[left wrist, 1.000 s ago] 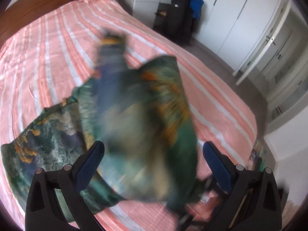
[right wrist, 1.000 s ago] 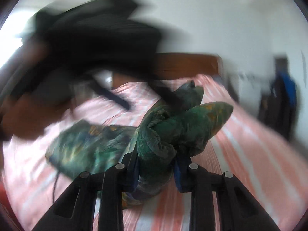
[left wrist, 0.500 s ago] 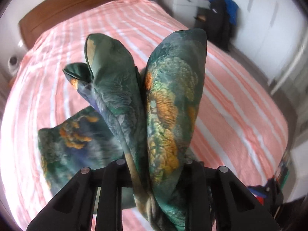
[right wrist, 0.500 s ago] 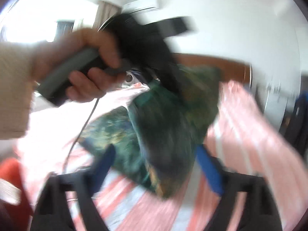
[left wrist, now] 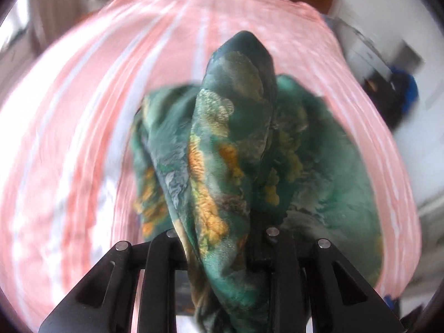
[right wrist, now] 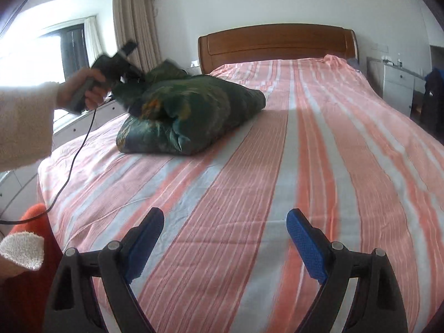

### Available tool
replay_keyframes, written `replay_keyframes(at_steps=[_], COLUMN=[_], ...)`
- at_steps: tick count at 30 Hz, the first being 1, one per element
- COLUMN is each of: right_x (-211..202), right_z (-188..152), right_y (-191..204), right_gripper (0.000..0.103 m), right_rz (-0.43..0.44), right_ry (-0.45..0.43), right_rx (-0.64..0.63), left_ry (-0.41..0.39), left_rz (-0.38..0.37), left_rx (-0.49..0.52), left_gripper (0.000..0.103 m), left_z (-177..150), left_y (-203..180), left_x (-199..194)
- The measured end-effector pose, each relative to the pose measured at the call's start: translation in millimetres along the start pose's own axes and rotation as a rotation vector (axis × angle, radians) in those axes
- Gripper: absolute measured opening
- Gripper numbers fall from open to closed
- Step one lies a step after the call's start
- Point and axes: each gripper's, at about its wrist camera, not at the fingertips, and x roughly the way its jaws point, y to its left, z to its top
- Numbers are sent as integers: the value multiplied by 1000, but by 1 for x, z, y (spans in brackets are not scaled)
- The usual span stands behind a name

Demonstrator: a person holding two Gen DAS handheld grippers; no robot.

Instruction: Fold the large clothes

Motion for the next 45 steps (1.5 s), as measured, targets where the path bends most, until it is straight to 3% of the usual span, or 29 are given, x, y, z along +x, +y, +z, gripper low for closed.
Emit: replay_keyframes(at_steps=[3,8,12,13,14,20,22,31,37,40,45], right_x=[7,15,15,15,15,8,6,7,9,8,18], right_z=[-8,-13,-14,-15,-15,-18,-18,-23,-26,-24,19], right_y=[5,8,11,10,10,8,8,6,11,13,15], right_gripper=[89,89,89,89,89,89,89,90,93,93,93], right_rz=[5,22,29,31,31,22,3,-4,-1,9,11], right_ry=[19,61,54,50,47,27,21,43,64,61,36], right_rx=[-14,-25,-36,-34,-31,-5,-5,23,15,8,26], left_ry=[17,8,-35,-36,-43,-109,-132,-154,-215,-203,-225], left_rz=[-97,-350,-363,-319,-269,-286,-254,74,188,255,313], left_rx=[-153,-351,-379,-387,-399,-478,-474,-167,-27,32,12], left_gripper=[41,64,76,92,97,96,97,98,100,100,101], left_z=[-15,-26,-36,-40,-45,-77,-94,-182,-224,-228,-240], left_y=[38,76,91,95,100,119,125,75,33,24,31], left_x=[25,29,12,6,1,-24,-39,-69,-56,-39,-10])
